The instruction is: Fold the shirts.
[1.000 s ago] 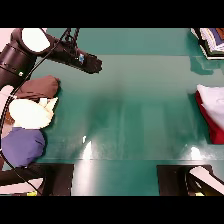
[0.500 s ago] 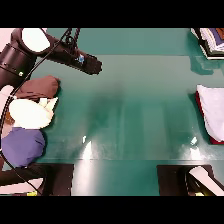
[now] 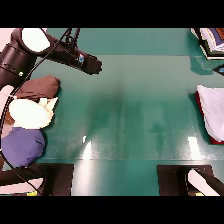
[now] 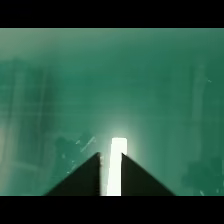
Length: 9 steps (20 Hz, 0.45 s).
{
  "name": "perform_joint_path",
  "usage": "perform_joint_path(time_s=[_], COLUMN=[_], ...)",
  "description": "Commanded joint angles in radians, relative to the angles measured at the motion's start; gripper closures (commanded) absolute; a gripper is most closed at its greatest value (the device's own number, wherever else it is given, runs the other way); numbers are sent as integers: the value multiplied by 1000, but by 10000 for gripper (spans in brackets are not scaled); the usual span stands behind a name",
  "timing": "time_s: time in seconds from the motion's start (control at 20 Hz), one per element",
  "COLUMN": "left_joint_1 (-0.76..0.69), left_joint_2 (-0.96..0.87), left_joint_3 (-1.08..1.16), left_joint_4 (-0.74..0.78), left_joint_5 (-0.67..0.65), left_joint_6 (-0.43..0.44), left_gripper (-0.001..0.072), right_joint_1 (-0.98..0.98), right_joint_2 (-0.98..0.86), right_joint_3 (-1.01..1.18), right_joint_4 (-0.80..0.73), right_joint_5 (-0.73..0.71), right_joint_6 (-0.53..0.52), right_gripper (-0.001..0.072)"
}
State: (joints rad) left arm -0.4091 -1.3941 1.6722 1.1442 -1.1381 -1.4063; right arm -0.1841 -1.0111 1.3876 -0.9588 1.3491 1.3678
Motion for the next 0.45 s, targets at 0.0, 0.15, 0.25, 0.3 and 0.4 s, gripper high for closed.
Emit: perform_joint_path(time_s=[0.0,0.15,0.25,0.3,0.4], left_joint_1=[0,0,0,0,0], left_joint_2=[0,0,0,0,0], left_joint_3=[0,0,0,0,0], left_joint_4=[-1,-1,-1,-1,-1], left_joint_5=[40,66,83,92,107], left_joint_6=[0,0,0,0,0], left_gripper=[686,686,685,685,685], right_joint_1=[193,239,238,232,216], right_joint_2=[0,-2,-1,-2,-1], right_joint_3=[15,14,14,14,14], right_joint_4=[13,13,13,13,14], right_joint_5=[-86,-99,-92,-89,-89], right_joint_6=[-23,-23,-23,-23,-23], right_gripper=[701,701,701,701,701])
